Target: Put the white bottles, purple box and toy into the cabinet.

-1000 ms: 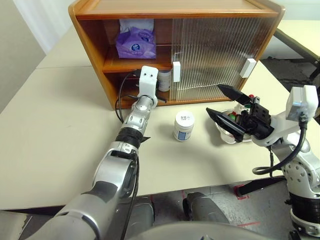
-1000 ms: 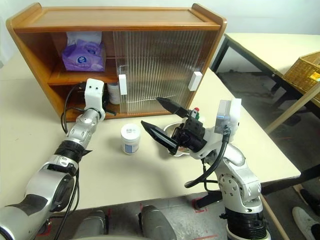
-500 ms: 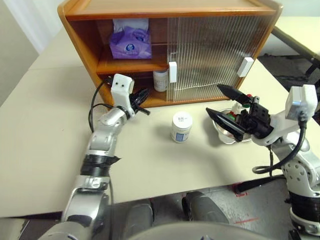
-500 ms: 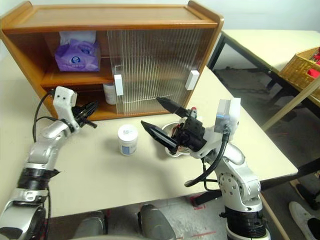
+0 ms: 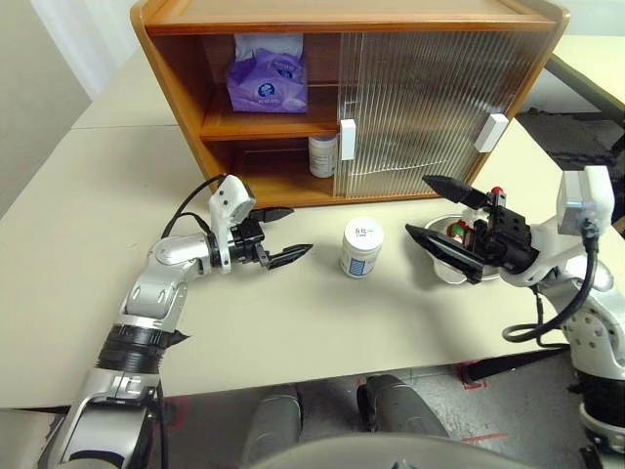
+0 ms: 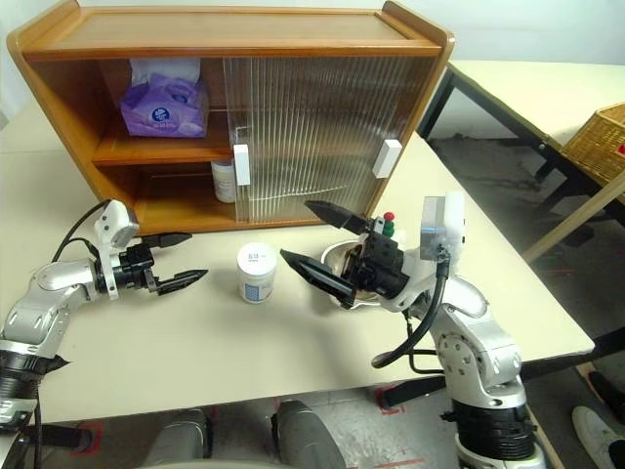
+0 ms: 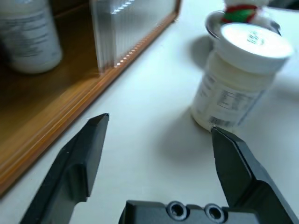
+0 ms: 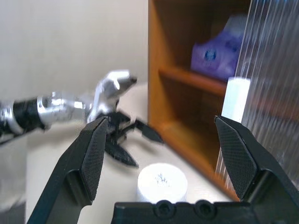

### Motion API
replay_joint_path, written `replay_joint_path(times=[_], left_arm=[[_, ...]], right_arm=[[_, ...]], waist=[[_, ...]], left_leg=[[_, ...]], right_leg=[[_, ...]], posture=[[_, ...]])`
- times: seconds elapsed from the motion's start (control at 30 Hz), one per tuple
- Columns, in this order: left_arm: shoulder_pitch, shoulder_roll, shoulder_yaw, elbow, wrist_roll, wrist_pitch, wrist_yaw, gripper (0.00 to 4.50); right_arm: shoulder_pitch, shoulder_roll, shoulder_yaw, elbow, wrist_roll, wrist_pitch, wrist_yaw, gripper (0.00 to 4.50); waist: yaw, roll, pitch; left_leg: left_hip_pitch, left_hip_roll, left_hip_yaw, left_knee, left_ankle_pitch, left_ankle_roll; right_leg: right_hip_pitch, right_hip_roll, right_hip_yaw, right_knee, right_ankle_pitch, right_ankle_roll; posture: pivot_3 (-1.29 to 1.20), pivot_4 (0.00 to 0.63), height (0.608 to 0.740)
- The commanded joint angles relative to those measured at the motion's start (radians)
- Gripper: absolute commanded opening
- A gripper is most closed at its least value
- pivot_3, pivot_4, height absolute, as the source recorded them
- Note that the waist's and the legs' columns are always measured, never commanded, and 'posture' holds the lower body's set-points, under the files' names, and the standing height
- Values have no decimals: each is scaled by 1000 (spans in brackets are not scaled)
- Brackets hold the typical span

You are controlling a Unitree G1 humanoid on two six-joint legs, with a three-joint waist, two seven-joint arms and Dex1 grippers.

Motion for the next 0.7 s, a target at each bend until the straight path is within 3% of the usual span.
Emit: replay_joint_path(times=[0.03, 0.47, 0.7], left_arm=[[2, -2, -37, -7, 20, -42, -30, 4470], [8, -71, -161, -2, 93, -80, -16, 4470], [-40, -165, -195, 77, 126, -88, 34, 4470]], right_arm=[[-3, -31, -3, -22, 9, 52, -14, 4500], [-10, -53, 2, -15, 5, 105, -4, 4500], [27, -51, -13, -6, -11, 77, 20, 4500]], waist=[[0, 0, 0], [0, 1, 0], [1, 1, -1]], left_leg=[[0, 0, 0, 0, 0, 0], [-1, -1, 0, -1, 0, 0], [-1, -1, 1, 0, 0, 0]], right_leg=[[0, 0, 0, 0, 0, 0], [0, 0, -1, 0, -1, 1], [1, 0, -2, 0, -1, 3]], posture=[[-151, 60, 740], [-146, 61, 740], [-161, 63, 740]])
